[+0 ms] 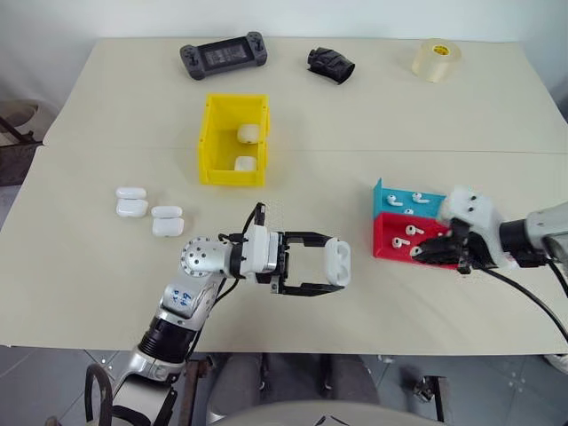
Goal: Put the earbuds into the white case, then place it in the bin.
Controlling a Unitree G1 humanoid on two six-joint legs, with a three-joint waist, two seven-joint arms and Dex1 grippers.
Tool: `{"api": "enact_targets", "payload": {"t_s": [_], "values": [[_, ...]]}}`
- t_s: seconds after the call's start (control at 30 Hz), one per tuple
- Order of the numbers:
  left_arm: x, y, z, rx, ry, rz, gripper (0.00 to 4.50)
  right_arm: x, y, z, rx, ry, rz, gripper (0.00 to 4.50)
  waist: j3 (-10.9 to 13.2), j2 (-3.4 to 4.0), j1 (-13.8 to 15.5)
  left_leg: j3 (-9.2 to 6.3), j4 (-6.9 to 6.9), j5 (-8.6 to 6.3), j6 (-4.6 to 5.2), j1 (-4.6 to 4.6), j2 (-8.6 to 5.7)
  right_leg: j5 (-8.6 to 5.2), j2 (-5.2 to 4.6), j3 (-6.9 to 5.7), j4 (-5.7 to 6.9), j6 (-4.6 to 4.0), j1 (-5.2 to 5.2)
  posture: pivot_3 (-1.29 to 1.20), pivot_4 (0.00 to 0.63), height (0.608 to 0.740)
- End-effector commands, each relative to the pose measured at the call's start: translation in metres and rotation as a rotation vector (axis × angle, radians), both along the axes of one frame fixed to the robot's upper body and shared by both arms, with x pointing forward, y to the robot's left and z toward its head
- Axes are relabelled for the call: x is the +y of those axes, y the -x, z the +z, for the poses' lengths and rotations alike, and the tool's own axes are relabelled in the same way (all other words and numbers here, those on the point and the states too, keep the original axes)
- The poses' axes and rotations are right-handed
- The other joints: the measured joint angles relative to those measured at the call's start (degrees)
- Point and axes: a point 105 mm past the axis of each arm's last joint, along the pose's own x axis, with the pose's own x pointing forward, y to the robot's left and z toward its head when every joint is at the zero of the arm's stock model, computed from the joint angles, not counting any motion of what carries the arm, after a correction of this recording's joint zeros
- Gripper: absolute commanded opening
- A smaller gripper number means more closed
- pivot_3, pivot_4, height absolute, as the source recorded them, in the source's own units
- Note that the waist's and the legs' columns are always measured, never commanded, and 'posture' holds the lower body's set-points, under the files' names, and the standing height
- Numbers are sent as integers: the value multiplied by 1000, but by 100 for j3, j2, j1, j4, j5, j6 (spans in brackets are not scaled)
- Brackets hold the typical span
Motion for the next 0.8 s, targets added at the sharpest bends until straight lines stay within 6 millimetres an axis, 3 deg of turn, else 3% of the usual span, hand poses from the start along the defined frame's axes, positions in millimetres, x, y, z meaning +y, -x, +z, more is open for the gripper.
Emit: {"api": "enact_targets", "payload": {"t_s": [0.03,0.2,0.47,0.63,0.8], "values": [[4,-1,9,-23,29,-11,2767,18,11,27,-165,-166,101,593,0,0,0,-1,1,0,0,0,-1,1,0,-2,0,1,2,0,150,740],[6,-9,13,-12,33,-2,2767,52,29,43,-307,-428,211,593,0,0,-2,-6,3,0,0,0,-3,2,0,-1,6,4,2,0,150,740],[11,-15,19,15,31,3,2767,104,43,59,-478,-838,236,593,0,0,-19,-13,1,0,-1,4,-4,2,4,2,20,5,-2,0,150,740],[13,-17,24,45,44,-2,2767,125,46,57,-529,-899,250,593,-1,0,-18,-14,1,0,0,5,-9,2,3,5,28,5,-4,0,150,740],[12,-15,31,78,61,-40,2767,130,45,51,-545,-893,259,593,-1,0,-23,-18,1,0,1,5,-38,2,3,9,30,5,-5,0,150,740]]}}
